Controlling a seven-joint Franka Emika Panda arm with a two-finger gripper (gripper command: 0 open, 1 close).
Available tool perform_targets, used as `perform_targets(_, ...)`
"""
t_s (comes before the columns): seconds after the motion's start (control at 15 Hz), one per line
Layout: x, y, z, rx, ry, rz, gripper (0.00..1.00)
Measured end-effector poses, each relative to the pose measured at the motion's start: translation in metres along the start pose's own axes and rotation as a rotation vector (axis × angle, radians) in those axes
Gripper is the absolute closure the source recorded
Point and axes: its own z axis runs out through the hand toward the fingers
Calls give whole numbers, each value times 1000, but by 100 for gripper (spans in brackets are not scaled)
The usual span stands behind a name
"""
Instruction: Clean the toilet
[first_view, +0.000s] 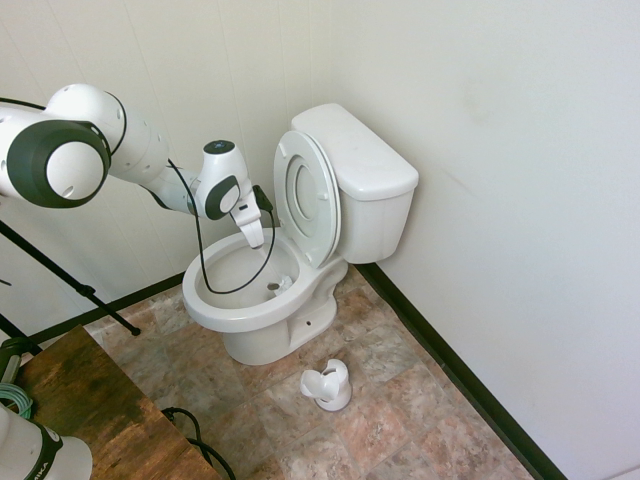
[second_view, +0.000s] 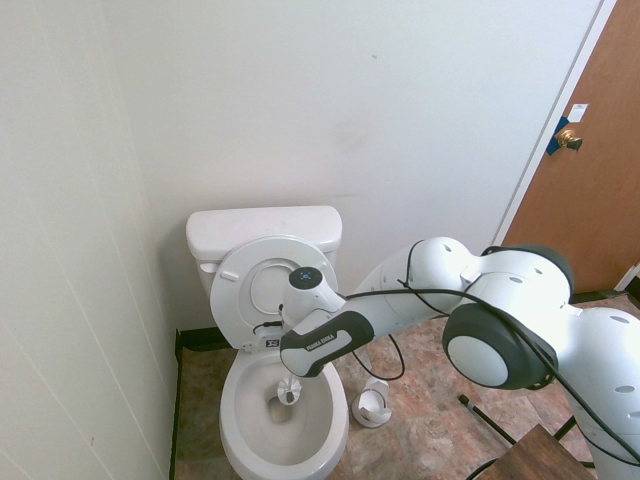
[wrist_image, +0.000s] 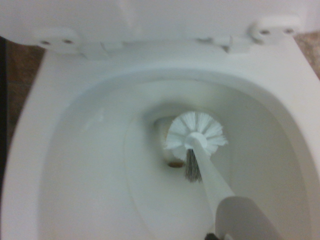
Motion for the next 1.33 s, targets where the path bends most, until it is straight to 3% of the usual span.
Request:
perform_targets(0.27,-68,-31,6,-10,9,-76,100)
perform_targets(0.67,-114,-15,23,-51,26,-136,100)
perform_targets(0.93,-78,18,4,-27,30,-82,100)
perform_targets(1.33,11,62,-102,60,25,32,100)
